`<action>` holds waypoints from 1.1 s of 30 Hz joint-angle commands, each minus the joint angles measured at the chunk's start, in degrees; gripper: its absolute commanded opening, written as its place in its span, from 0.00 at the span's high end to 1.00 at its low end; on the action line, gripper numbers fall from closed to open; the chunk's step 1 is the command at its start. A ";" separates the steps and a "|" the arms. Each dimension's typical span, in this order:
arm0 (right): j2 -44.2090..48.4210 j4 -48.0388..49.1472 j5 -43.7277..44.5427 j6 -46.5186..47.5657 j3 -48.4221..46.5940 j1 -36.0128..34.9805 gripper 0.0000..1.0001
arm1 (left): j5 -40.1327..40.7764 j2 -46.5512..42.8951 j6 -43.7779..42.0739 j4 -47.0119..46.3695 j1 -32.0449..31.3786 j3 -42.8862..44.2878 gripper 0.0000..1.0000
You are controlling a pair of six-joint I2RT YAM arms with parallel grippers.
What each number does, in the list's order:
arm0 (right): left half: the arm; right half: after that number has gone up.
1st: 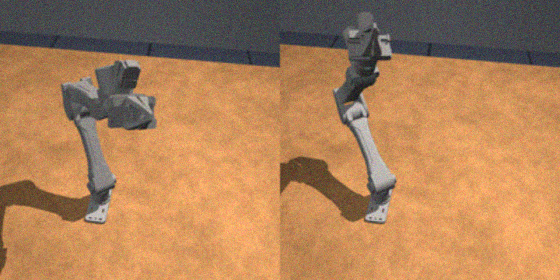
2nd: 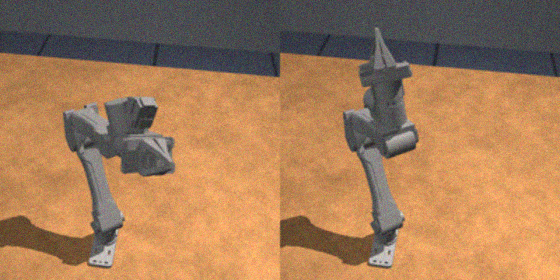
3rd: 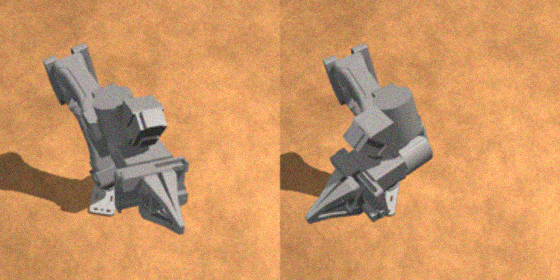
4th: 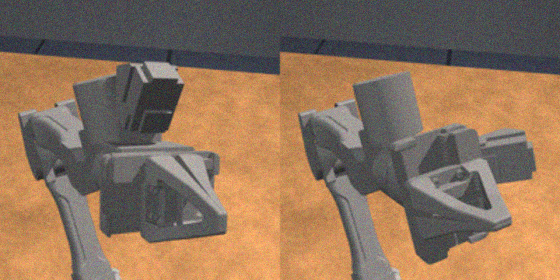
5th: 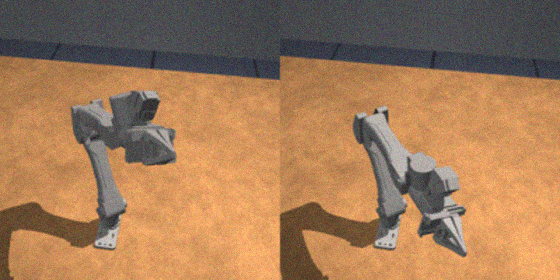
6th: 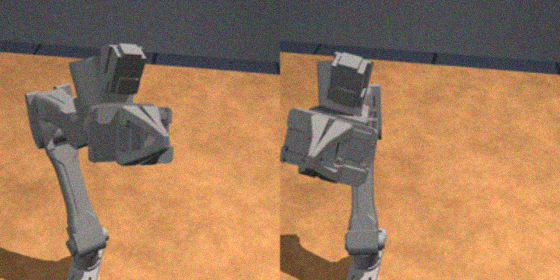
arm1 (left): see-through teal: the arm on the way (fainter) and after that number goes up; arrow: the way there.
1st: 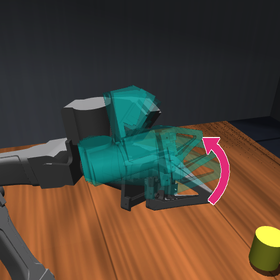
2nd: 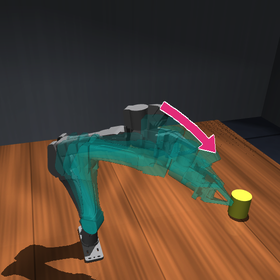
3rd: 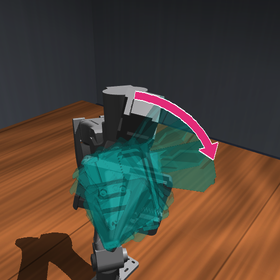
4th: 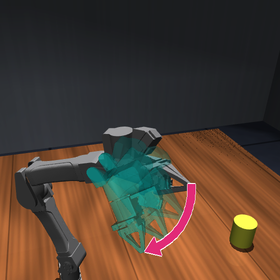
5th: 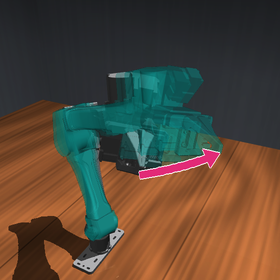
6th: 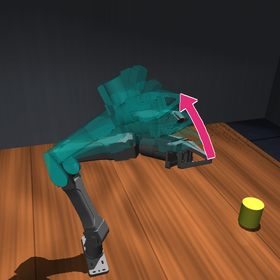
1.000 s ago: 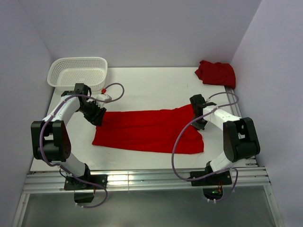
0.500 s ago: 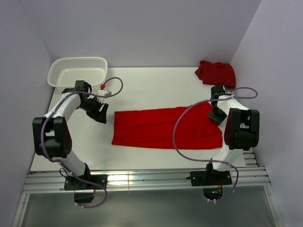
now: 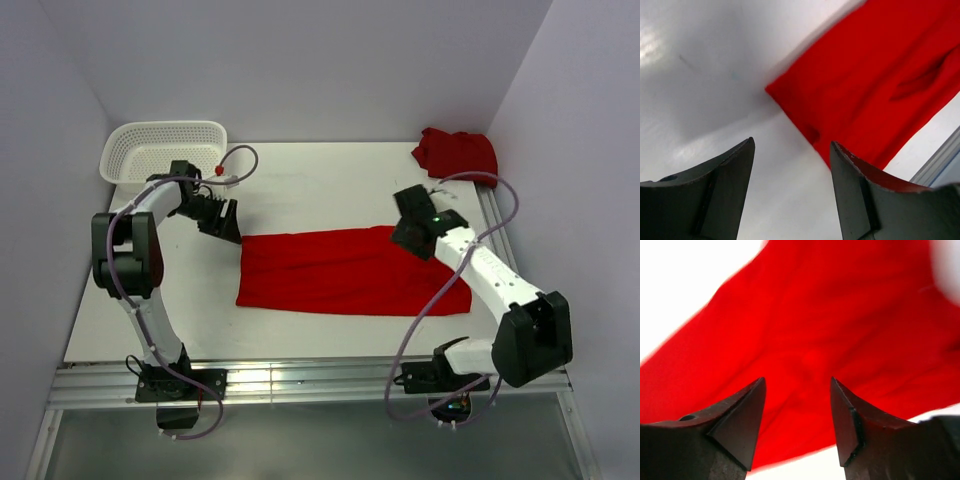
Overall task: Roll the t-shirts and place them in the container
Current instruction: Roll the tshirt
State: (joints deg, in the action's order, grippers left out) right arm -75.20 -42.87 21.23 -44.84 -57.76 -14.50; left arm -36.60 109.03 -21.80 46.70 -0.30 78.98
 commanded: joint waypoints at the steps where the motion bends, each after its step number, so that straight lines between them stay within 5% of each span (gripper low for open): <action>1: 0.85 1.03 -2.07 -8.94 1.94 -12.33 0.39 | -6.72 3.90 4.05 -0.73 0.12 4.25 0.33; 7: -7.75 8.14 -2.68 -16.07 -2.44 -30.39 0.41 | -6.82 6.45 5.98 -2.31 0.12 4.60 0.34; 11: -19.42 10.09 -2.25 -15.90 -14.00 -40.14 0.42 | -4.89 6.98 7.30 -3.80 -0.85 3.99 0.36; 23: -42.83 7.63 -3.66 -10.98 -40.30 -50.36 0.42 | -2.25 9.18 10.82 -6.09 -2.34 5.13 0.51; 33: -52.15 2.88 -3.22 -11.67 -50.35 -54.40 0.43 | -1.11 10.32 11.78 -6.79 -3.48 5.66 0.66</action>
State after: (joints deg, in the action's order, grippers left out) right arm -126.82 -36.88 16.64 -56.10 -105.03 -67.81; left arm -38.13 119.07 -10.74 41.06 -3.38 82.72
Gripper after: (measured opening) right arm 0.570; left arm 0.354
